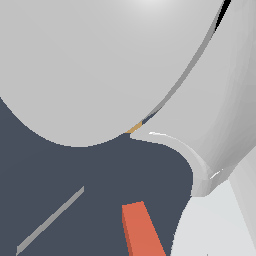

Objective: Insert the peg into the horizontal hole in a box.

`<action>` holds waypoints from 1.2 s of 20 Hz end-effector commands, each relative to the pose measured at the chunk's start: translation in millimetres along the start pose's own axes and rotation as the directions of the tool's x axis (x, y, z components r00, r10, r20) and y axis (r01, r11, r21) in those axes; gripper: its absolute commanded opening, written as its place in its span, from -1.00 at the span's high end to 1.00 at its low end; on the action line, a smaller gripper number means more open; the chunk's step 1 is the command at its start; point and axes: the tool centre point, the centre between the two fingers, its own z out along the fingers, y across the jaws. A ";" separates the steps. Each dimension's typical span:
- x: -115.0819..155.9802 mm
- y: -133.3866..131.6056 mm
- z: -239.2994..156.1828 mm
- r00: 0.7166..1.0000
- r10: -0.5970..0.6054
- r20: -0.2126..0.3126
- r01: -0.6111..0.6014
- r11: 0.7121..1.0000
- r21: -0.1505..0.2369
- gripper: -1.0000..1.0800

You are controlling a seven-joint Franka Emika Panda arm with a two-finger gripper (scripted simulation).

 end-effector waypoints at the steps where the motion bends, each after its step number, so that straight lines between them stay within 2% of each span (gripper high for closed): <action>1: -0.2 0.2 -0.4 1.000 0.000 0.000 0.000 1.000 -0.001 1.00; 14: 8.1 -1.8 -1.3 1.000 0.006 0.000 -0.006 1.000 0.000 1.00; 24: 44.6 -10.3 -6.3 0.999 0.035 0.000 -0.035 0.999 0.000 1.00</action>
